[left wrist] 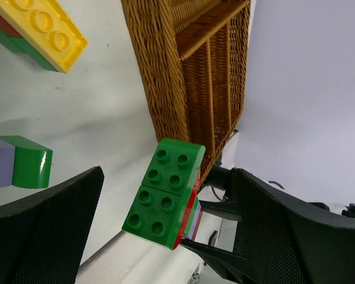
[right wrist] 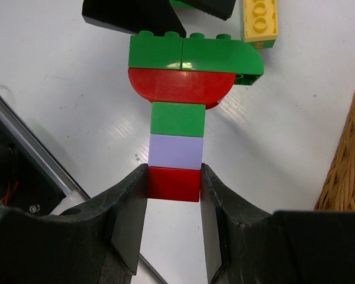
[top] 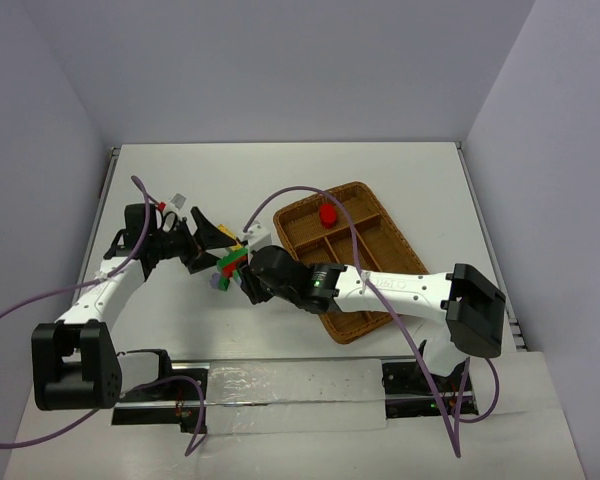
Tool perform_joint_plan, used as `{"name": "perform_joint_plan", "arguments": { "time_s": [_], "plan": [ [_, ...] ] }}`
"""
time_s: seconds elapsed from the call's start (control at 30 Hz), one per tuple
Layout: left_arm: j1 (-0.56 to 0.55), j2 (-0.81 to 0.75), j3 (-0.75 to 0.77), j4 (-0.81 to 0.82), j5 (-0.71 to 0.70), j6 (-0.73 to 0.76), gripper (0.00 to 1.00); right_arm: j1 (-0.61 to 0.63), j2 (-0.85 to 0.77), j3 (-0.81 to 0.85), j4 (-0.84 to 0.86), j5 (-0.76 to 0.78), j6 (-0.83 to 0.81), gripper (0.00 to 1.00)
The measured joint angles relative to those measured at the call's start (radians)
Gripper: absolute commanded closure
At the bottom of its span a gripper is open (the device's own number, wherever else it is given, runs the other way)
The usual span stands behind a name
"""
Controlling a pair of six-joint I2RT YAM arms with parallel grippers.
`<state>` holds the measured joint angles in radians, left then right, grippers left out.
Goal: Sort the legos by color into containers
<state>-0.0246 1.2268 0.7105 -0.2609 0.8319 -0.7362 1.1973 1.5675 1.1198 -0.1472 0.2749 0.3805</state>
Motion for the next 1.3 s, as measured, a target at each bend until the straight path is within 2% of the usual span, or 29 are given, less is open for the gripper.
{"name": "perform_joint_plan", "arguments": {
  "time_s": [0.17, 0.33, 0.4, 0.5, 0.53, 0.6, 0.63, 0.7, 0.77, 0.83, 0.87, 0.9, 0.93, 1.0, 1.3],
  "plan": [
    [0.000, -0.016, -0.044, 0.056, 0.052, -0.017, 0.04, 0.000, 0.000, 0.000, 0.009, -0.001, -0.001, 0.81],
    [0.000, -0.066, -0.125, 0.113, 0.117, -0.064, 0.15, 0.000, 0.006, 0.000, 0.017, -0.002, -0.005, 0.80],
    [0.000, -0.077, -0.131, 0.125, 0.138, -0.073, 0.22, 0.000, 0.011, 0.000, 0.021, -0.003, -0.005, 0.80],
    [0.000, -0.078, -0.131, 0.150, 0.151, -0.080, 0.50, 0.000, 0.016, 0.003, 0.022, -0.003, -0.005, 0.79],
    [0.000, -0.078, -0.132, 0.159, 0.152, -0.082, 0.76, 0.000, 0.020, 0.008, 0.023, -0.003, -0.005, 0.79],
    [0.001, -0.079, -0.135, 0.175, 0.152, -0.086, 0.95, 0.000, 0.028, 0.018, 0.022, -0.003, -0.003, 0.77],
    [0.002, -0.079, -0.137, 0.185, 0.154, -0.085, 1.00, -0.001, 0.031, 0.020, 0.022, -0.004, -0.002, 0.73],
    [0.004, -0.081, -0.137, 0.192, 0.148, -0.084, 1.00, -0.003, 0.035, 0.021, 0.024, -0.006, 0.000, 0.69],
    [0.004, -0.088, -0.135, 0.180, 0.134, -0.074, 1.00, -0.006, 0.037, 0.021, 0.026, -0.009, 0.005, 0.60],
    [0.004, -0.101, -0.128, 0.154, 0.116, -0.062, 1.00, -0.010, 0.039, 0.021, 0.030, -0.014, 0.013, 0.35],
    [0.004, -0.109, -0.123, 0.140, 0.106, -0.059, 1.00, -0.012, 0.039, 0.021, 0.034, -0.016, 0.016, 0.32],
    [0.004, -0.120, -0.118, 0.128, 0.095, -0.060, 1.00, -0.014, 0.039, 0.021, 0.037, -0.017, 0.019, 0.22],
    [0.004, -0.132, -0.113, 0.118, 0.085, -0.061, 1.00, -0.015, 0.039, 0.021, 0.037, -0.018, 0.020, 0.20],
    [0.004, -0.169, -0.106, 0.106, 0.059, -0.069, 1.00, -0.016, 0.039, 0.021, 0.037, -0.018, 0.025, 0.07],
    [0.004, -0.213, -0.013, 0.030, -0.056, -0.065, 1.00, -0.019, 0.014, 0.014, 0.034, 0.006, 0.021, 0.03]
  ]
}}
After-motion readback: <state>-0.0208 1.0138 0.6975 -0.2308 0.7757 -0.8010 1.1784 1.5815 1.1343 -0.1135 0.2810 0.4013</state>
